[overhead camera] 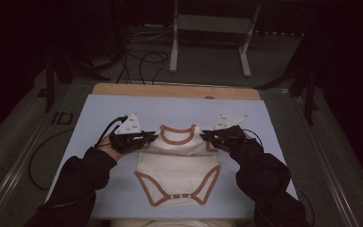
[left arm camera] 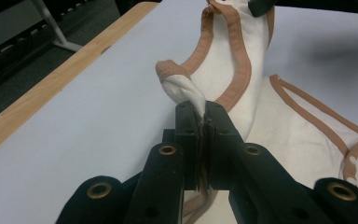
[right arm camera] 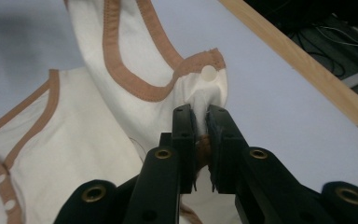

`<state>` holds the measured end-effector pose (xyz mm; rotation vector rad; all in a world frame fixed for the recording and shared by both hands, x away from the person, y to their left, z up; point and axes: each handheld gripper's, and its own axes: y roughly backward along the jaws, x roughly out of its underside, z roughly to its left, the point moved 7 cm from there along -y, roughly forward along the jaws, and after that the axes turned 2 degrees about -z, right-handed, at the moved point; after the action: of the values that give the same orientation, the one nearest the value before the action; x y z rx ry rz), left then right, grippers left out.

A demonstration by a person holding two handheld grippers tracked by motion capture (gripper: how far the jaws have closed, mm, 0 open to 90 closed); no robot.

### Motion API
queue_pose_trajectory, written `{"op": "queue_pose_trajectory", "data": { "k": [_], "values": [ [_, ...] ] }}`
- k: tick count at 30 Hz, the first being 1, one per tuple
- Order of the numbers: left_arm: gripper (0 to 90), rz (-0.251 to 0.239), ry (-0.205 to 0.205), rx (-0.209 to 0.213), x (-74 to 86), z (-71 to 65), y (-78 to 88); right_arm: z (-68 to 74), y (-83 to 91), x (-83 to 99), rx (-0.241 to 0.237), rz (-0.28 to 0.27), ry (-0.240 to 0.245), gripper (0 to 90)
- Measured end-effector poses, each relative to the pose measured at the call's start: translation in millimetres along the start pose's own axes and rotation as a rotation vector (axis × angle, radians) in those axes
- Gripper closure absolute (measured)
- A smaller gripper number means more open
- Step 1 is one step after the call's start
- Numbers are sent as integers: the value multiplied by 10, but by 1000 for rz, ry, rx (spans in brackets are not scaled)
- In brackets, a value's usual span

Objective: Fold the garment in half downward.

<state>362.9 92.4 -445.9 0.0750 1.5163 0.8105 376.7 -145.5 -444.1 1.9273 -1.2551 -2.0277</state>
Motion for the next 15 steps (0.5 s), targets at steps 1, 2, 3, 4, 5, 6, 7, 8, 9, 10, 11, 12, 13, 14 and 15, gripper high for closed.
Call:
{"op": "queue_pose_trajectory", "data": {
  "k": [1, 2, 3, 4, 5, 6, 7, 8, 9, 10, 11, 12, 13, 14, 15],
  "values": [
    [864, 4, -6, 1, 10, -19, 0, 18, -3, 8, -3, 0, 1, 824],
    [863, 4, -9, 3, 17, -38, -2, 33, -2, 17, -7, 3, 9, 824],
    [863, 7, -9, 8, 28, -54, -2, 50, -2, 26, -10, 2, 11, 824],
    [863, 8, -11, 10, 38, -67, -2, 64, 1, 36, -16, 2, 14, 824],
    [863, 6, -7, 12, 47, -86, -2, 83, 1, 47, -20, 2, 13, 824],
    [863, 4, -7, 18, 57, -103, -3, 105, 1, 58, -25, 2, 13, 824],
    [864, 3, -4, 23, 68, -124, -7, 134, 2, 72, -30, 5, 10, 824],
    [864, 9, -9, 25, 85, -148, -8, 154, 3, 84, -34, 5, 14, 824],
    [863, 14, -13, 27, 103, -171, -12, 178, 7, 96, -38, 2, 13, 824],
    [863, 16, -13, 31, 119, -197, -18, 201, 10, 110, -44, -1, 13, 824],
    [863, 19, -19, 36, 136, -223, -20, 225, 13, 126, -46, -1, 12, 824],
    [863, 22, -21, 37, 152, -248, -25, 248, 15, 145, -51, -2, 9, 824],
    [863, 26, -21, 43, 169, -273, -29, 270, 15, 163, -57, 0, 11, 824],
    [863, 29, -24, 47, 186, -295, -32, 293, 15, 184, -59, 4, 12, 825],
    [863, 30, -25, 49, 201, -316, -37, 314, 15, 205, -61, 8, 11, 824]
  ]
}}
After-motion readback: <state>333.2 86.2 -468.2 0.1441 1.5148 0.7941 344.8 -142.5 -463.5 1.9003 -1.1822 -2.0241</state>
